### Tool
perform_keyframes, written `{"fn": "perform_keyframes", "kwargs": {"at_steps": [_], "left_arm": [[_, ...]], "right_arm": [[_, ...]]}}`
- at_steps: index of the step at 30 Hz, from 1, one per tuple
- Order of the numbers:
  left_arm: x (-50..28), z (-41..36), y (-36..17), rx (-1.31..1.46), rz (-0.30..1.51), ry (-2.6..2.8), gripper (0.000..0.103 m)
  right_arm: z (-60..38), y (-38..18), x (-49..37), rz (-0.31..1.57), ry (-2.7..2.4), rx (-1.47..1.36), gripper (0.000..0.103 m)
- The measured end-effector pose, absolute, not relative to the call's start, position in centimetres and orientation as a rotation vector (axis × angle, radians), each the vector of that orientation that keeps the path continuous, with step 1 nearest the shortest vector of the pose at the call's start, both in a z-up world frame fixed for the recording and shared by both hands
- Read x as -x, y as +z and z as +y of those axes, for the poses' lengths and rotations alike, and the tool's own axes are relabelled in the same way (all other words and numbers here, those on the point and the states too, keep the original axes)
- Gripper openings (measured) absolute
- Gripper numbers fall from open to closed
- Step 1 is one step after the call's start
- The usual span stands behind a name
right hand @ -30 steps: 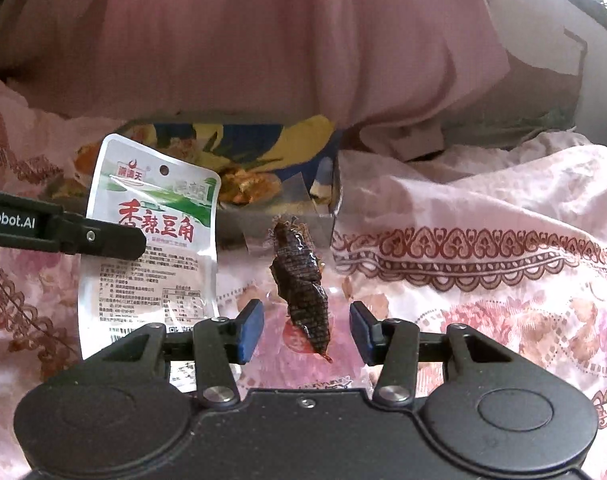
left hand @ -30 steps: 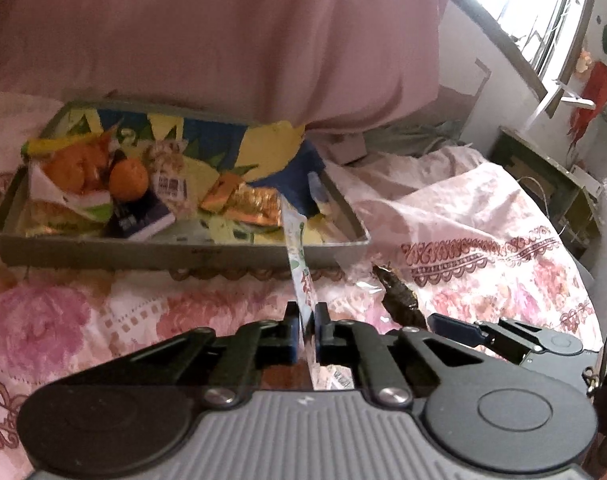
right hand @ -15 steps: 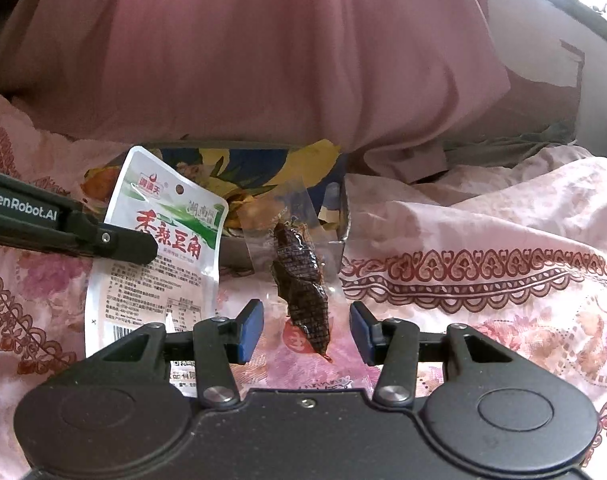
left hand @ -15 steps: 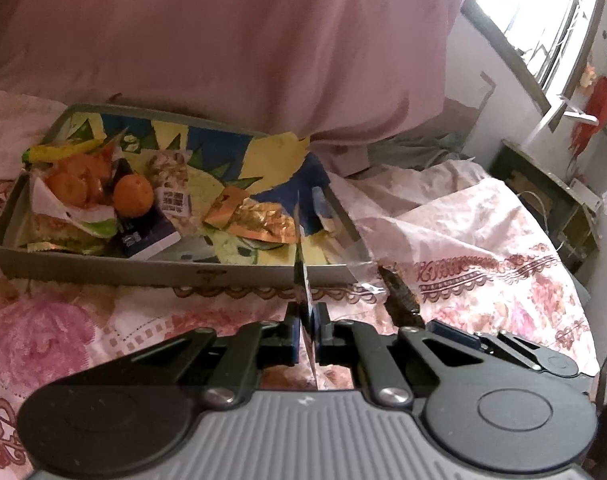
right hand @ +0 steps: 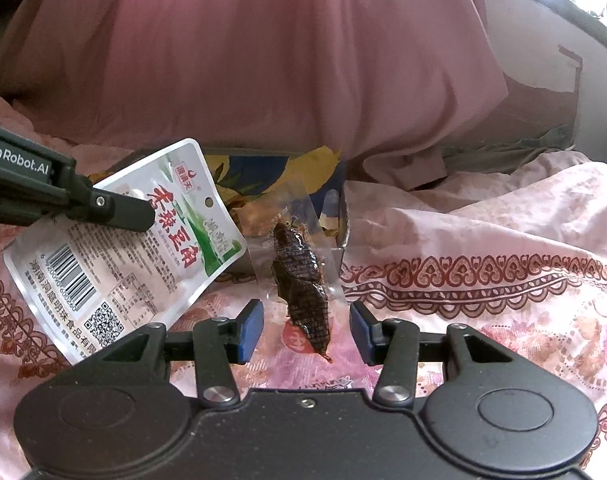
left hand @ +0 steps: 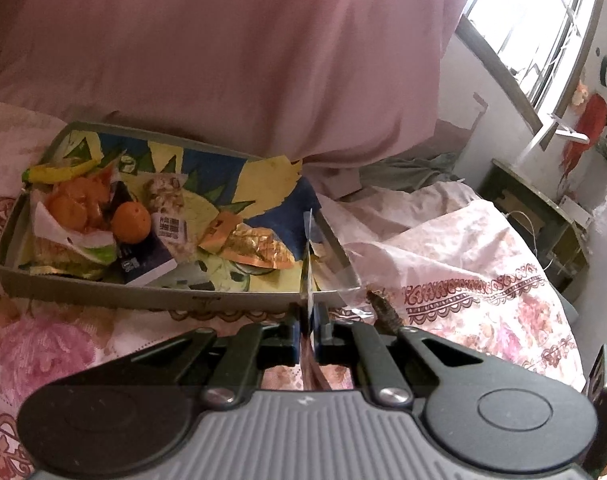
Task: Organize snacks
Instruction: 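Carry the held packet up and over into the cartoon tray with both tools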
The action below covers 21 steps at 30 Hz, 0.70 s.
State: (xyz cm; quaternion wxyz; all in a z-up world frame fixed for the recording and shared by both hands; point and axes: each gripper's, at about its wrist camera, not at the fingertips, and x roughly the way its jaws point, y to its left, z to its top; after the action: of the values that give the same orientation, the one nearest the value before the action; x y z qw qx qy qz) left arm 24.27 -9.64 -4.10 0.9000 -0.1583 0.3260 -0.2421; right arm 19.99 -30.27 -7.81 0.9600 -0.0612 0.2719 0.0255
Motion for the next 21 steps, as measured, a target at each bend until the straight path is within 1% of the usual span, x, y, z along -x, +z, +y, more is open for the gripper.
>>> {"fn": "perform_keyframes", "kwargs": {"at_steps": [6, 12, 16, 21], "left_arm": [[-24.3, -9.6, -4.0, 0.339, 0.680, -0.502, 0.005], [-24.9, -9.1, -2.5, 0.353, 0.618, -0.497, 0.005], [-26.9, -8.8, -1.4, 0.364, 0.561, -0.474, 0.005], [-30.1, -7.9, -0.9, 0.375, 0.485, -0.428, 0.005]], "right_arm": [[-30.4, -7.5, -19.9, 0.534, 0.049, 0.116, 0.049], [-30.0, -6.7, -20.3, 0.495, 0.077, 0.081, 0.049], [-29.5, -6.1, -22.2, 0.464, 0.080, 0.081, 0.049], [-29.7, -5.9, -26.0, 0.463, 0.082, 0.011, 0.049]]}}
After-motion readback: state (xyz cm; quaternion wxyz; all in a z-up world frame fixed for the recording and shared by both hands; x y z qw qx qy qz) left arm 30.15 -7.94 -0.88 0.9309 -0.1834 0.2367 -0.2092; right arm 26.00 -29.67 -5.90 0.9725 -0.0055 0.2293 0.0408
